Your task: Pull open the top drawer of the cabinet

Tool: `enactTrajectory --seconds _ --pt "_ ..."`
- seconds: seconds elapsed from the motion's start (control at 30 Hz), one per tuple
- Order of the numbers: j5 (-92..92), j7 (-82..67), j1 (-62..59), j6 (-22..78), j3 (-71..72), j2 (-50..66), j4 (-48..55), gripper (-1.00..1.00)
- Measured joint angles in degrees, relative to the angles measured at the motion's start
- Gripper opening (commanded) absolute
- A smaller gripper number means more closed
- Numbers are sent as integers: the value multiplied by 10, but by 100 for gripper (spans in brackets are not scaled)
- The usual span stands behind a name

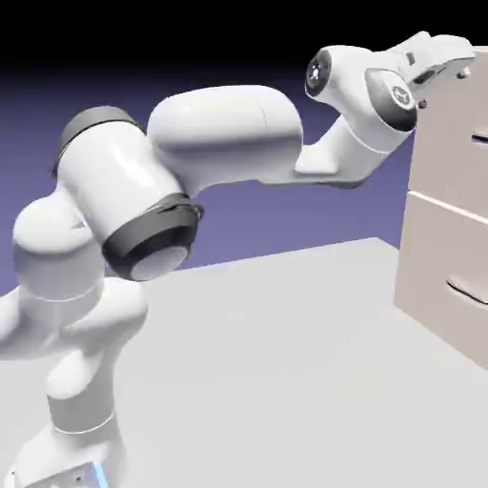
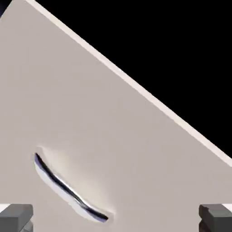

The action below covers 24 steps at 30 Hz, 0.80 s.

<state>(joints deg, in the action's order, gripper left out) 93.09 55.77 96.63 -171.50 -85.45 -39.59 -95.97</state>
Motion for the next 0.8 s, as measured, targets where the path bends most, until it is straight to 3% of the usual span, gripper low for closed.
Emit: enactTrajectory --seconds 0.8 --pt "466 67 480 13 -428 -35 325 0"
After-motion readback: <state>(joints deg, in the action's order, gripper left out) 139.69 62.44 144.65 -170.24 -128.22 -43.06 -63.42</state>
